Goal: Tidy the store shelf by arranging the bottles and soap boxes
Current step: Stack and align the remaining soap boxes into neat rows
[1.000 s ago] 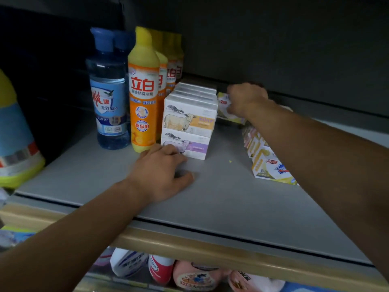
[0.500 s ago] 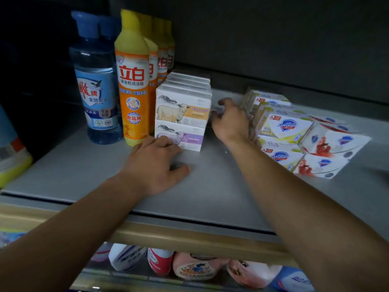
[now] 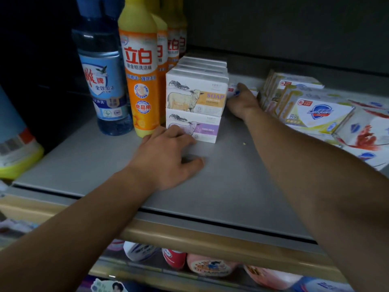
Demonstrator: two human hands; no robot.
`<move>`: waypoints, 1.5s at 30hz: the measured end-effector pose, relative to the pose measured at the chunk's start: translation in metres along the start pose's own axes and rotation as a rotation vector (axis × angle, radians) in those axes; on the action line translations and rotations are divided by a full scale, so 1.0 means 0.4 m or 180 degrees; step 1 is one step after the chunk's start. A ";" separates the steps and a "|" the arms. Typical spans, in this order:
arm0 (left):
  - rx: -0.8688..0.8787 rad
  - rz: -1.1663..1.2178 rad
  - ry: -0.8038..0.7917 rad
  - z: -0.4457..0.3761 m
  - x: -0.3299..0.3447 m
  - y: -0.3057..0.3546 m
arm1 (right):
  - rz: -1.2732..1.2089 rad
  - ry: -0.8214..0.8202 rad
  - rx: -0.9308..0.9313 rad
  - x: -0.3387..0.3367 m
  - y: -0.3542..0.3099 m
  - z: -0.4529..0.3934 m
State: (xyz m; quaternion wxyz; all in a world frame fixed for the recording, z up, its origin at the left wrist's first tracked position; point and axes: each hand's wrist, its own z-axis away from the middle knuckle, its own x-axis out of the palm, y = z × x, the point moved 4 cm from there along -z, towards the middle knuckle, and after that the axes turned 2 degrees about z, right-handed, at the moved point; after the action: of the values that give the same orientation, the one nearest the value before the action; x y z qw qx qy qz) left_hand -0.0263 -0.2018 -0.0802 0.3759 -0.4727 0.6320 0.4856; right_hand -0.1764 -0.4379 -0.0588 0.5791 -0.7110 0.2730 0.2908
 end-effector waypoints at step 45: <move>0.0401 0.0595 0.0616 -0.111 0.035 0.473 | 0.1614 0.0265 -0.0157 -0.415 0.375 0.673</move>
State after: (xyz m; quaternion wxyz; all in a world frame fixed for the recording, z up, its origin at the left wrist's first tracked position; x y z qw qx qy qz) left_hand -0.2129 -0.2326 -0.0337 0.2953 -0.4319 0.7357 0.4301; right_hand -0.4247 -0.1921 -0.0805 0.4585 -0.6451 0.4590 0.4038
